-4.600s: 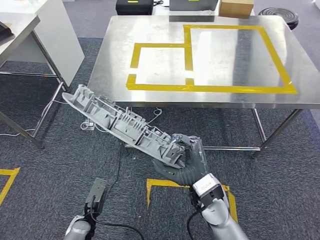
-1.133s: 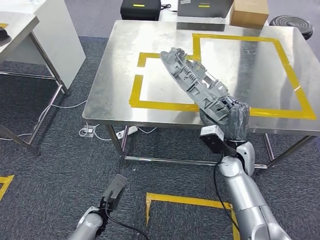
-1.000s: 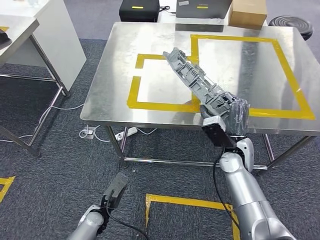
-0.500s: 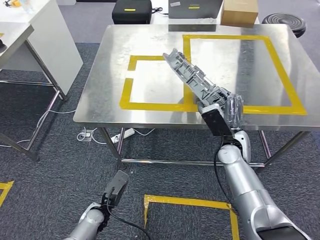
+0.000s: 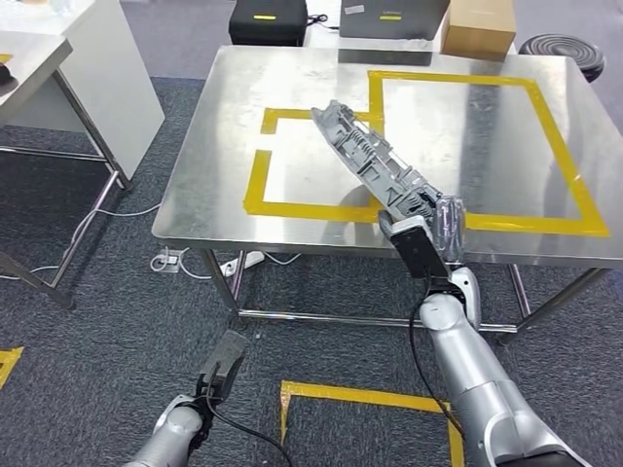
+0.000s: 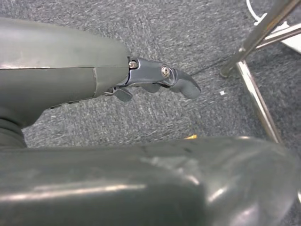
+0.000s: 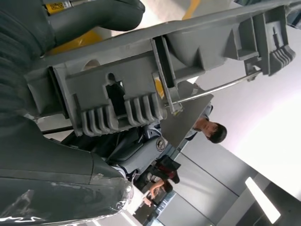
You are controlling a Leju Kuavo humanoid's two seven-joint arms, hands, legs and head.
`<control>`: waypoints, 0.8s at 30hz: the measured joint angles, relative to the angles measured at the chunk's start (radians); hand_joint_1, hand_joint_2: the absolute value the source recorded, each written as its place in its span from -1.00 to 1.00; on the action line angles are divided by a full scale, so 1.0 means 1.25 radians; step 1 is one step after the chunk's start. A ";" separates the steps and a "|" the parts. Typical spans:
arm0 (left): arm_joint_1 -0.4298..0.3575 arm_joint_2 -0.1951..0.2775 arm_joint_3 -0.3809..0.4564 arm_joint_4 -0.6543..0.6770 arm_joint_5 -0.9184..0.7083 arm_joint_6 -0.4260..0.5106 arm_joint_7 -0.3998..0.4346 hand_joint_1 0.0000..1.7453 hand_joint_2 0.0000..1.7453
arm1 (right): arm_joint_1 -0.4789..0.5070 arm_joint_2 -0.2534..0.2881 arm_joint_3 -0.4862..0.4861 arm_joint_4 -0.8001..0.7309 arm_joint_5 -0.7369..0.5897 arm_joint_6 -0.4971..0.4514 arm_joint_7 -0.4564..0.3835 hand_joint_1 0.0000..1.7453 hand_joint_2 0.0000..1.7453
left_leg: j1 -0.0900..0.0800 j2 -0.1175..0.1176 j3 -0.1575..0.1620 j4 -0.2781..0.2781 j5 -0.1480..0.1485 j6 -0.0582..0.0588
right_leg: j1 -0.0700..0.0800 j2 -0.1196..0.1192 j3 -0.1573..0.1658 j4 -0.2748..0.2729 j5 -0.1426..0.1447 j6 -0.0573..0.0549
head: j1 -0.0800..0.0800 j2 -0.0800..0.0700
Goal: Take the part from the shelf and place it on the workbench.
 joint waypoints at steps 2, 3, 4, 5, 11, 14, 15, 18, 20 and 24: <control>0.000 0.000 0.000 0.000 0.001 -0.002 -0.001 -1.00 -1.00 | 0.003 0.000 0.003 -0.001 -0.007 0.005 -0.001 1.00 1.00 | -0.003 0.000 -0.003 0.001 0.002 -0.007 | 0.001 0.002 0.014 -0.025 -0.001 -0.006 | -0.003 0.000; 0.000 0.000 -0.001 0.000 0.001 -0.001 -0.004 -1.00 -1.00 | 0.004 0.000 0.004 -0.002 -0.012 0.007 -0.001 1.00 1.00 | -0.003 -0.001 -0.004 0.001 0.003 -0.011 | 0.001 0.003 0.013 -0.027 -0.001 -0.012 | -0.005 0.000; 0.001 0.000 -0.001 0.000 0.001 0.000 -0.008 -1.00 -1.00 | 0.006 0.000 0.004 -0.002 -0.017 0.008 0.000 1.00 1.00 | -0.002 0.000 -0.005 0.001 0.002 -0.015 | 0.000 0.003 0.012 -0.028 0.000 -0.017 | -0.006 0.000; 0.000 0.000 -0.002 0.000 0.002 0.003 -0.012 -1.00 -1.00 | 0.006 0.000 0.005 -0.003 -0.020 0.008 0.000 1.00 1.00 | -0.001 0.000 -0.009 0.010 -0.006 -0.019 | -0.001 0.004 0.013 -0.029 0.001 -0.023 | -0.007 0.000; 0.000 0.000 -0.004 0.000 0.001 0.003 -0.030 -1.00 -1.00 | 0.013 0.000 0.008 -0.003 -0.019 0.003 0.000 1.00 1.00 | 0.001 0.002 -0.110 0.215 -0.082 -0.030 | -0.003 0.003 0.017 -0.032 0.001 -0.038 | -0.010 0.000; -0.002 0.001 -0.016 -0.001 -0.006 0.001 -0.040 -1.00 -1.00 | 0.011 0.000 0.013 -0.003 -0.010 0.002 0.000 1.00 1.00 | 0.001 0.002 -0.058 0.099 -0.004 -0.025 | -0.002 0.004 0.021 -0.031 -0.003 -0.033 | -0.010 0.000; -0.003 0.000 -0.020 -0.001 -0.008 0.001 -0.042 -1.00 -1.00 | 0.010 0.000 0.016 -0.003 -0.009 0.000 -0.001 1.00 1.00 | 0.001 0.002 -0.038 0.054 0.009 -0.023 | 0.000 0.004 0.020 -0.030 -0.005 -0.030 | -0.010 0.000; -0.002 -0.001 -0.029 -0.002 -0.011 0.002 -0.044 -1.00 -1.00 | 0.009 0.000 0.020 -0.003 -0.009 -0.004 -0.001 1.00 1.00 | 0.001 0.002 -0.020 0.007 0.006 -0.014 | 0.005 0.006 0.014 -0.030 -0.006 -0.020 | -0.009 0.000; -0.001 -0.001 -0.034 -0.002 -0.012 0.001 -0.045 -1.00 -1.00 | 0.010 0.000 0.021 -0.003 -0.008 -0.005 -0.001 1.00 1.00 | 0.002 0.001 -0.020 0.006 0.006 -0.006 | 0.003 0.003 0.008 -0.023 -0.013 -0.014 | -0.009 0.000; 0.002 -0.001 -0.036 -0.002 -0.010 -0.008 -0.045 -1.00 -1.00 | 0.018 0.000 0.023 -0.001 -0.014 -0.002 -0.003 1.00 1.00 | 0.003 0.001 -0.015 0.005 0.004 0.008 | 0.003 0.001 -0.067 0.141 -0.096 -0.008 | -0.005 0.000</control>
